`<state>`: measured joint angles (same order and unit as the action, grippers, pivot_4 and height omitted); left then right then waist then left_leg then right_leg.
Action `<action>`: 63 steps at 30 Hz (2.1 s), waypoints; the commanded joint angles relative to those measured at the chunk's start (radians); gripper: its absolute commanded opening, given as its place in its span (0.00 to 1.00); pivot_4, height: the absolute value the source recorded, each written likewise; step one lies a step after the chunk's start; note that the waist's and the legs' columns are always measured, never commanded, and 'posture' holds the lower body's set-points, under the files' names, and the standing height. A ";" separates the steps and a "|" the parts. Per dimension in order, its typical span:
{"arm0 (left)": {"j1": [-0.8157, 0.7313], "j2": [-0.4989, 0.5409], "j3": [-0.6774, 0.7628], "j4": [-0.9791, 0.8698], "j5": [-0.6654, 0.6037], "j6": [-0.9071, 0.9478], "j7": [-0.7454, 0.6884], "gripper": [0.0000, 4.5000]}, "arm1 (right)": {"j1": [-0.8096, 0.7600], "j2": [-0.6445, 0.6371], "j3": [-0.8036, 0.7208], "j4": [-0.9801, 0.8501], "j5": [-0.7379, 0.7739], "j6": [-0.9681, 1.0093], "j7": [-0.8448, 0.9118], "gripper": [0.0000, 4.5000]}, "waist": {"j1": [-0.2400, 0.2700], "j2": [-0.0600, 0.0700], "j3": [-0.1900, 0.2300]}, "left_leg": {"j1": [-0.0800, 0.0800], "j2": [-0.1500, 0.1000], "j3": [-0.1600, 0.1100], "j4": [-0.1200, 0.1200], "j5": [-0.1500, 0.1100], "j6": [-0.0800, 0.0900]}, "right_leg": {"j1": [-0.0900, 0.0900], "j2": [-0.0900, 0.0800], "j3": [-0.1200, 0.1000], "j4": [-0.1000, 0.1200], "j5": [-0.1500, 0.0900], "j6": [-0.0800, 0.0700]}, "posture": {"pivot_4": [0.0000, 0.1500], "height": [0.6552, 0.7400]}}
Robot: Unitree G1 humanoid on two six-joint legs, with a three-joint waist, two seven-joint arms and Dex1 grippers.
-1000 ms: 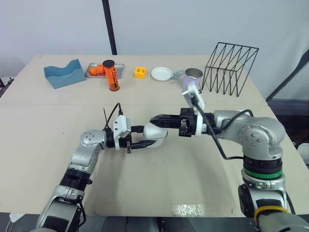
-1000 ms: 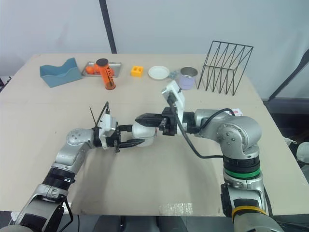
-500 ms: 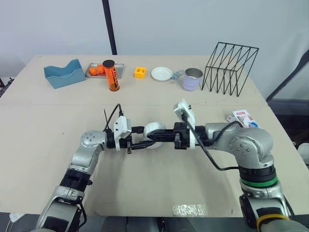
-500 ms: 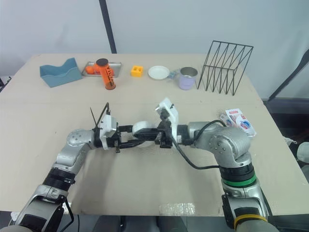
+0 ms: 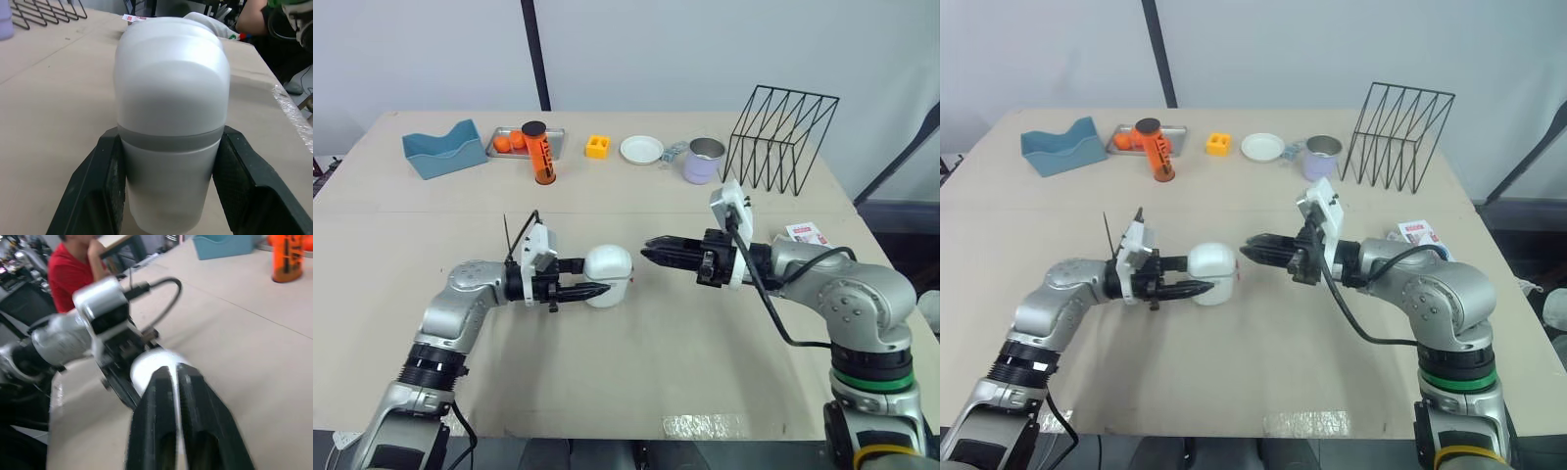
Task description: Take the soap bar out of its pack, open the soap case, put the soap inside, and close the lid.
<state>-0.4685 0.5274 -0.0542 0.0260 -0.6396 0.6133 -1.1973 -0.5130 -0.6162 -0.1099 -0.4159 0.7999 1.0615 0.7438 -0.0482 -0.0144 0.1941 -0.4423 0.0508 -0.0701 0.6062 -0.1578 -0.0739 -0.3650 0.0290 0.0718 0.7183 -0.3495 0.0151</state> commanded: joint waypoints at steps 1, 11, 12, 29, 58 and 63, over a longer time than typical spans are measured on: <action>-0.018 0.034 0.097 -0.108 -0.250 0.364 0.087 0.43 | 0.032 -0.074 -0.049 -0.015 -0.029 -0.100 0.061 0.82 | 0.000 0.000 0.000 | 0.000 0.000 0.000 0.000 0.000 0.000 | 0.000 0.000 0.000 0.000 0.000 0.000 | 1.00 0.97; -0.132 -0.052 0.126 0.004 -0.340 0.664 0.308 0.43 | 0.113 -0.146 0.010 -0.029 -0.089 -0.192 0.143 0.93 | 0.002 0.000 0.000 | 0.000 0.000 0.000 0.000 0.000 0.000 | 0.000 0.000 0.000 -0.001 0.000 0.000 | 1.00 0.97; -0.142 -0.072 0.137 0.016 -0.344 0.675 0.335 0.43 | 0.114 -0.143 0.018 -0.026 -0.100 -0.198 0.137 0.93 | 0.002 -0.001 0.000 | 0.000 0.000 0.000 0.000 0.000 0.000 | 0.000 0.000 0.000 -0.001 0.000 0.000 | 1.00 0.97; -0.293 -0.230 0.245 0.220 -0.316 1.001 0.734 0.43 | 0.117 -0.119 0.065 -0.018 -0.127 -0.237 0.115 0.93 | 0.003 -0.001 0.000 | 0.000 -0.002 0.000 0.001 0.001 -0.001 | 0.002 -0.002 0.000 0.000 -0.001 0.001 | 1.00 0.97; 0.036 0.322 0.048 -0.175 -0.014 0.163 0.167 0.97 | 0.136 -0.141 0.104 0.042 -0.239 -0.332 0.116 1.00 | 0.003 -0.002 0.001 | 0.004 -0.002 0.002 -0.006 0.006 -0.011 | 0.001 -0.003 0.002 -0.001 0.000 0.000 | 1.00 0.97; 0.216 0.336 0.116 -0.216 0.084 -0.089 0.125 0.97 | 0.215 -0.158 0.080 0.053 -0.280 -0.361 0.104 1.00 | 0.010 -0.003 0.001 | 0.003 -0.002 0.001 -0.005 0.004 -0.007 | 0.001 -0.003 0.001 -0.002 0.000 0.001 | 1.00 0.97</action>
<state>-0.3874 0.8408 -0.0244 -0.1234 -0.6447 0.7745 -1.0216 -0.3544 -0.7537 0.0021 -0.3571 0.5492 0.7393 0.8580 -0.0384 -0.0171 0.1951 -0.4398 0.0487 -0.0694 0.6009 -0.1536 -0.0812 -0.3639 0.0256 0.0732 0.7164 -0.3498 0.0157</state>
